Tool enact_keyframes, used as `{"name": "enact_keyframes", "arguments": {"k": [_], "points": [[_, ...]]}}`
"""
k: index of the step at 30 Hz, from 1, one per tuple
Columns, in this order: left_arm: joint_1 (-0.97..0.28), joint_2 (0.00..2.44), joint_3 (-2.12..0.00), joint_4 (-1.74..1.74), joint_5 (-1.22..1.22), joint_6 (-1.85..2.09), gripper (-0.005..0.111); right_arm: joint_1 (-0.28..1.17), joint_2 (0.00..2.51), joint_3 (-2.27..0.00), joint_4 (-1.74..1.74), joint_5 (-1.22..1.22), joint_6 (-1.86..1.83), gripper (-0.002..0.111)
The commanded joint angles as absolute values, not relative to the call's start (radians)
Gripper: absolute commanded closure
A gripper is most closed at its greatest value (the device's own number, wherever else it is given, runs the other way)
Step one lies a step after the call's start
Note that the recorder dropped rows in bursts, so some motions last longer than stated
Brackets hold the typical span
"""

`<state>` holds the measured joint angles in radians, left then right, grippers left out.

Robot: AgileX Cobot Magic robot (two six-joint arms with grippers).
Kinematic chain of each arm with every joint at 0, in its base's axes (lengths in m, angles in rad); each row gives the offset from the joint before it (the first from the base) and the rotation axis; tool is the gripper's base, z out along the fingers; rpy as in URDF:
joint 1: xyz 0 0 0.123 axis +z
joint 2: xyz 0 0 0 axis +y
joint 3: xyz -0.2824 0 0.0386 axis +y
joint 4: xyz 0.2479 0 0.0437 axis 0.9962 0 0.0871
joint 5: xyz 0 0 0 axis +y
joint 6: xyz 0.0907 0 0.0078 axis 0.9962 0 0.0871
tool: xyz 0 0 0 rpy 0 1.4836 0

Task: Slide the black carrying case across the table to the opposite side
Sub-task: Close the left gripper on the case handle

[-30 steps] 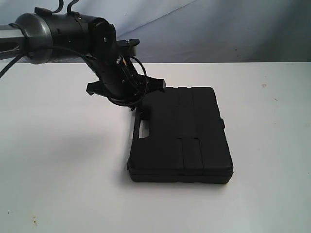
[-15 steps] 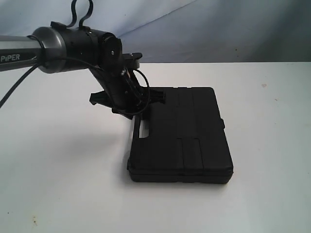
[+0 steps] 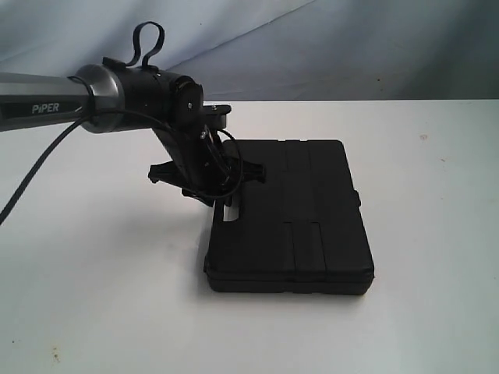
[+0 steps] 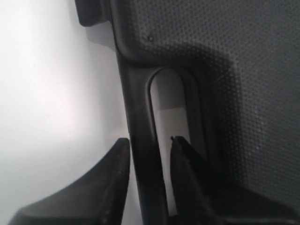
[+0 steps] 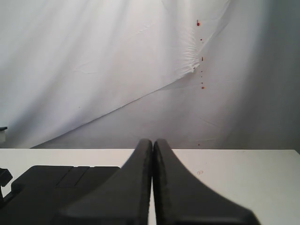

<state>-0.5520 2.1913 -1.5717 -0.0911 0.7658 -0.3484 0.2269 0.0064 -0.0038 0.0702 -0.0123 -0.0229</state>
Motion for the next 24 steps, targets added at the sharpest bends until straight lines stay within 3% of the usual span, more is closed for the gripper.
{"name": "enact_keyframes", "arguments": {"k": [1, 24], "points": [[-0.558, 2.209, -1.576, -0.088, 0.739, -0.357, 0.076, 0.219, 0.000, 0.000, 0.054, -0.010, -0.027, 0.108], [-0.558, 2.213, -1.576, -0.088, 0.674, -0.357, 0.077, 0.219, 0.000, 0.000, 0.054, -0.010, -0.027, 0.108]]}}
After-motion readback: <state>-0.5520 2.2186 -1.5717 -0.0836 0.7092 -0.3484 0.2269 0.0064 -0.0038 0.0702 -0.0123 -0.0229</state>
